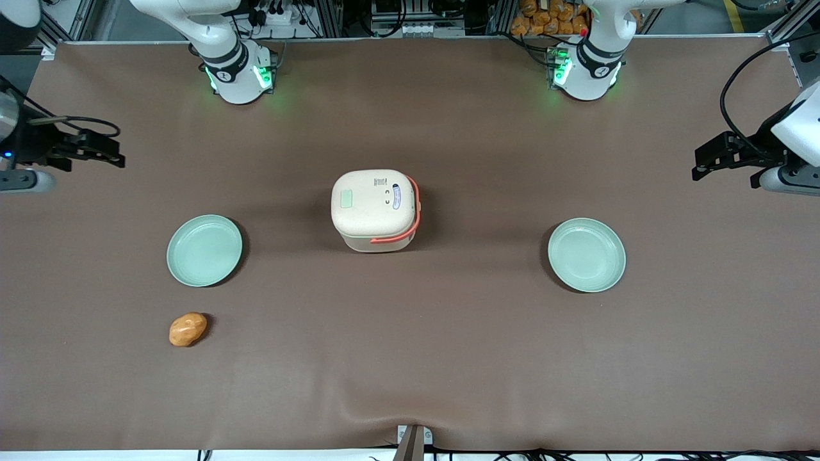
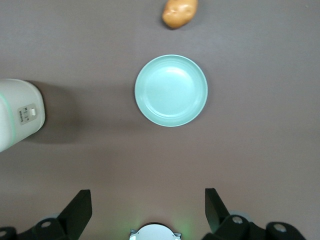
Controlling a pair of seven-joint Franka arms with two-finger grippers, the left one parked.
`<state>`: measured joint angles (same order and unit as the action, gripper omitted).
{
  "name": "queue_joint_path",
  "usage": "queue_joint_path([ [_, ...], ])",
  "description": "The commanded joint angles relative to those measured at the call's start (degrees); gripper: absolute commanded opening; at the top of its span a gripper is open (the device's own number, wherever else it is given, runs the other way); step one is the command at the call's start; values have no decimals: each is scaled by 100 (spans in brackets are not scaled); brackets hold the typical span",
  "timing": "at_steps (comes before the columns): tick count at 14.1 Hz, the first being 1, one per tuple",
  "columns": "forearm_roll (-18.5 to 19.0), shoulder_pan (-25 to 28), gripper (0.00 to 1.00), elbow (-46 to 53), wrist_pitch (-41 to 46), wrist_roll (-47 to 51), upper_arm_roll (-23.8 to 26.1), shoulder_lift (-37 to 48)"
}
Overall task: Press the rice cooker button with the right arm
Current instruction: 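Move the right gripper toward the cream rice cooker's front button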
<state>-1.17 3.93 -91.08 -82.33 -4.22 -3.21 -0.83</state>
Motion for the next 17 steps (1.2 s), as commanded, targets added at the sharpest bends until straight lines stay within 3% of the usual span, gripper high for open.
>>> queue_joint_path([
  [1, 38, 65, 100, 29, 68, 8, 276, 13],
  [4, 12, 161, 100, 29, -46, 26, 672, -5],
  [7, -6, 651, 96, -6, -422, 445, 734, -136],
  [9, -6, 1064, 74, -15, -617, 1130, 743, -250],
  [11, -6, 1469, 45, -15, -749, 1667, 743, -364],
  [13, -23, 1725, 24, -15, -863, 1897, 804, -584],
  [14, -223, 1726, 16, -23, -916, 1976, 917, -707],
  [17, -1260, 1787, 8, -190, -1082, 2056, 936, -1076],
])
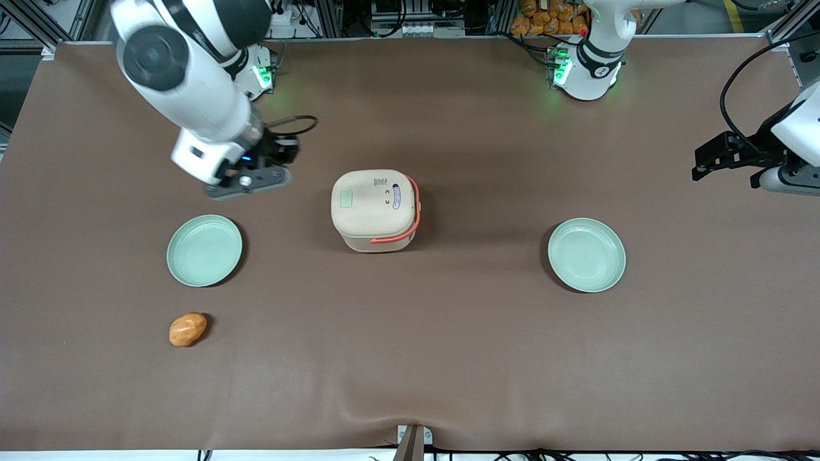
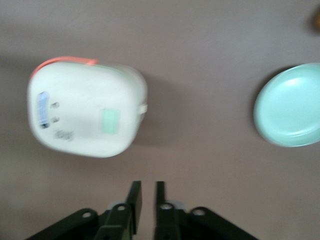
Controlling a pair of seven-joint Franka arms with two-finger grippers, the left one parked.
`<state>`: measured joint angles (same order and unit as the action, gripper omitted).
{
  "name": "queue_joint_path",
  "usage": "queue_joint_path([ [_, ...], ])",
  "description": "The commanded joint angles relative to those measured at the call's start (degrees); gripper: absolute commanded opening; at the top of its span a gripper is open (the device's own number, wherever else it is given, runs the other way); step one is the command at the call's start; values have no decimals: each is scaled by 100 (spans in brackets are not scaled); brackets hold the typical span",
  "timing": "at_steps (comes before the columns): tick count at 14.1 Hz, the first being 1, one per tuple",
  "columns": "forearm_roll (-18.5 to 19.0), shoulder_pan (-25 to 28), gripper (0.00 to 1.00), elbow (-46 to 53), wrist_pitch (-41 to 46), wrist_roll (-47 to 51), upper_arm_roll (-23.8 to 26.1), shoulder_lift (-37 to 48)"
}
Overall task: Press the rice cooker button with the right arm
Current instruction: 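Move the right gripper toward the cream rice cooker's front button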
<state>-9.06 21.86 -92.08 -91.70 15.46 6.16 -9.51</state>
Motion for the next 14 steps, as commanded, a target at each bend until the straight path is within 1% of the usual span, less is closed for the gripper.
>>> queue_joint_path([
  [1, -570, 28, 7, -247, -338, 88, -1, -262],
  [3, -571, 134, 5, -398, -629, 88, -1, -419],
  [7, -580, 389, 3, -398, -1095, 88, -1, -850],
  [11, -580, 494, 3, -398, -1359, 88, -1, -1062],
  [14, -571, 512, 3, -398, -1403, 88, -1, -1115],
])
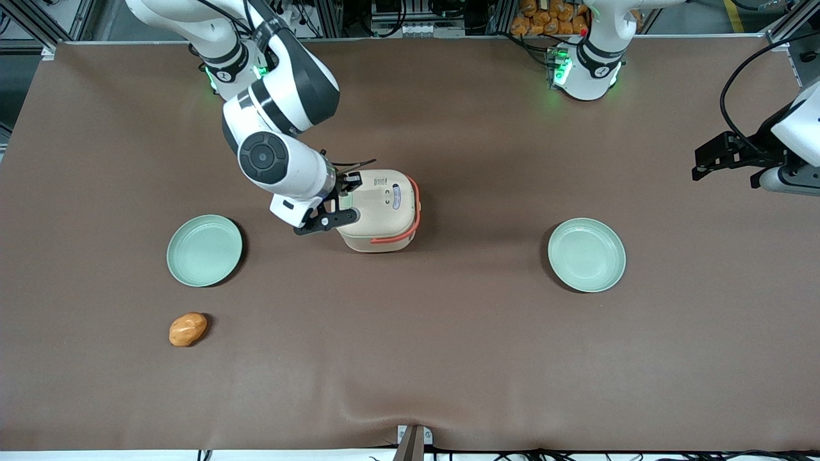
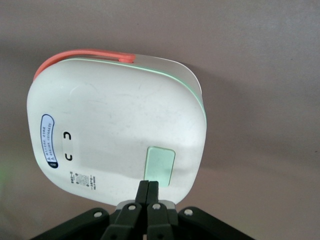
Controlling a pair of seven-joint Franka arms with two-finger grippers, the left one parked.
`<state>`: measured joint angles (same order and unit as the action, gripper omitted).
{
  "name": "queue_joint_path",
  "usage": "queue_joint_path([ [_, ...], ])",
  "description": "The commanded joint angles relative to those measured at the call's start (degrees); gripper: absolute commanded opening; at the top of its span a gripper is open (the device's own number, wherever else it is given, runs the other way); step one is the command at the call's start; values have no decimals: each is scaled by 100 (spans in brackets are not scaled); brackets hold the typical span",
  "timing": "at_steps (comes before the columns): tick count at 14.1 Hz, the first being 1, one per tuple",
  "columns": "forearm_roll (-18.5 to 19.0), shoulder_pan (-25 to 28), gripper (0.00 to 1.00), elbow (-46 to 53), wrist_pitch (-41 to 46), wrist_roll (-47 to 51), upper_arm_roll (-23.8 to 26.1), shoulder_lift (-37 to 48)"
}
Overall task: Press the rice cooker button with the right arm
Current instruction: 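Press the rice cooker's lid-release button with the right gripper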
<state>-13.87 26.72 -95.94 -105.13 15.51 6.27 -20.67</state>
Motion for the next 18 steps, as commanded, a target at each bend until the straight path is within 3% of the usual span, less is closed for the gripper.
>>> queue_joint_path([
  [1, -98, 34, 3, -13, -69, 75, -12, -34],
  [18, -11, 87, 3, -57, -130, 49, -20, -306],
])
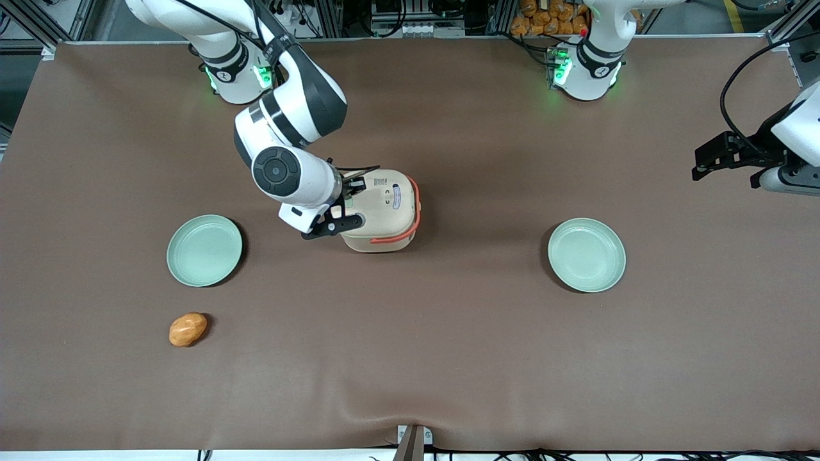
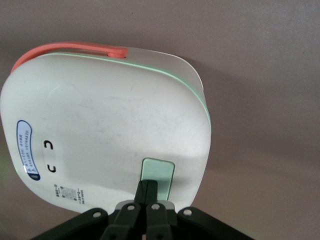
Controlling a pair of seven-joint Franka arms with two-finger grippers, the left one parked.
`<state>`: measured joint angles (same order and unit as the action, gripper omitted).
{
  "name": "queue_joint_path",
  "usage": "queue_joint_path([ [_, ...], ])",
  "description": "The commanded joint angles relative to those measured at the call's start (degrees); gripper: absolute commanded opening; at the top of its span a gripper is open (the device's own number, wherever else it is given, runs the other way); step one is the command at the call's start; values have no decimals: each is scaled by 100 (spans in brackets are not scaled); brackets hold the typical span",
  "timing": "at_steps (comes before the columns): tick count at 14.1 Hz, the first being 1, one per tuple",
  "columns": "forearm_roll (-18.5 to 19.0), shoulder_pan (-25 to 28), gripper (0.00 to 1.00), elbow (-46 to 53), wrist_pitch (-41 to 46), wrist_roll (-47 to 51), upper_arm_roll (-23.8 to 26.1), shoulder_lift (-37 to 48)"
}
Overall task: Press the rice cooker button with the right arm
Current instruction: 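Press the rice cooker's lid-release button with the right gripper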
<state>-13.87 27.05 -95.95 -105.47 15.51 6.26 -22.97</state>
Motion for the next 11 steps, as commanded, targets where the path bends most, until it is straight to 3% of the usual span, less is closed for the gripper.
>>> queue_joint_path([
  [1, -10, 55, 3, -64, -149, 40, -20, -102],
  [7, -2, 46, 3, -170, -264, 5, -29, -67],
  [9, -19, -6, 7, -109, -229, 40, -29, 38],
  [10, -28, -50, 16, -100, -202, 40, -29, 178],
  [11, -37, -111, 40, -91, -132, 49, -29, 284],
])
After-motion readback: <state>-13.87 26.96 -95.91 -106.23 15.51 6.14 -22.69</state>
